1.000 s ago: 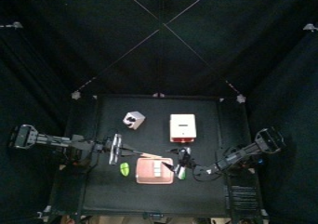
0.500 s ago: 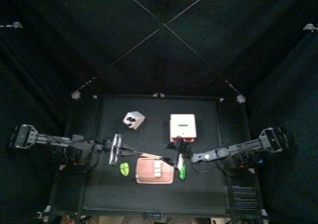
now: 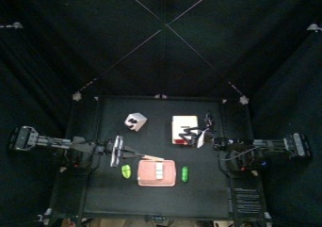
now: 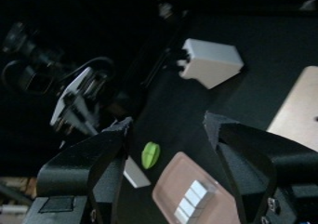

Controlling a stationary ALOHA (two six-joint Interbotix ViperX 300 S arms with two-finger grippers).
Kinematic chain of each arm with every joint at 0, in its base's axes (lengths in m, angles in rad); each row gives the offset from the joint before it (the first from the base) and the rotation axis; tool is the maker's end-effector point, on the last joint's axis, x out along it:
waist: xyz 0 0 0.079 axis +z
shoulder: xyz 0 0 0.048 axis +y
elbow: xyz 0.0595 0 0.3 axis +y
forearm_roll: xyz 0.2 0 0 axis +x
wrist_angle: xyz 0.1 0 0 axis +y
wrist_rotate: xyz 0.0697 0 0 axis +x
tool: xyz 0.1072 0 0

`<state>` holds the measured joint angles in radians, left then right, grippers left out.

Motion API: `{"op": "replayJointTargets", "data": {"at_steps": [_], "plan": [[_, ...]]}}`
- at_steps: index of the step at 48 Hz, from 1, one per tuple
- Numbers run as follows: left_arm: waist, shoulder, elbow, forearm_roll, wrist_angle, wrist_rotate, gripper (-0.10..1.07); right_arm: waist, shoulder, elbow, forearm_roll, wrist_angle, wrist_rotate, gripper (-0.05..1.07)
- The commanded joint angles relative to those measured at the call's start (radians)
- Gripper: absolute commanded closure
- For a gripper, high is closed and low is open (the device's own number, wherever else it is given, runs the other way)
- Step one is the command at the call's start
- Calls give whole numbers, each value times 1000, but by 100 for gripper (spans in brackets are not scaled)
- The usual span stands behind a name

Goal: Grab cleaver with both hands

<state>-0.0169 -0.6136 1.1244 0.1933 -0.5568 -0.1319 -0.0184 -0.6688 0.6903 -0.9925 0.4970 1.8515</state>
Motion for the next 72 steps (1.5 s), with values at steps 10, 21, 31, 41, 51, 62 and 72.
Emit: {"op": "replayJointTargets", "data": {"at_steps": [10, 21, 31, 41, 51, 62, 72], "plan": [[0, 0, -14, -2, -11, 2, 52, -21, 20, -106, 170, 216, -176, 9], [-2, 0, -15, -2, -11, 3, 52, -150, 41, -167, 592, 256, -615, 9], [0, 0, -14, -2, -9, 3, 52, -233, 52, -120, 884, 150, -923, 9], [5, 0, -15, -2, -9, 3, 52, -232, 107, -66, 1101, 109, -1246, 9], [11, 0, -17, -3, -25, 3, 52, -190, 140, -25, 1150, -112, -1479, 9], [12, 6, -15, -32, -57, -2, 52, -120, 170, 66, 1066, -416, -1543, 9], [12, 35, -18, -87, -80, 5, 52, -26, 229, 146, 857, -735, -1534, 9]]}}
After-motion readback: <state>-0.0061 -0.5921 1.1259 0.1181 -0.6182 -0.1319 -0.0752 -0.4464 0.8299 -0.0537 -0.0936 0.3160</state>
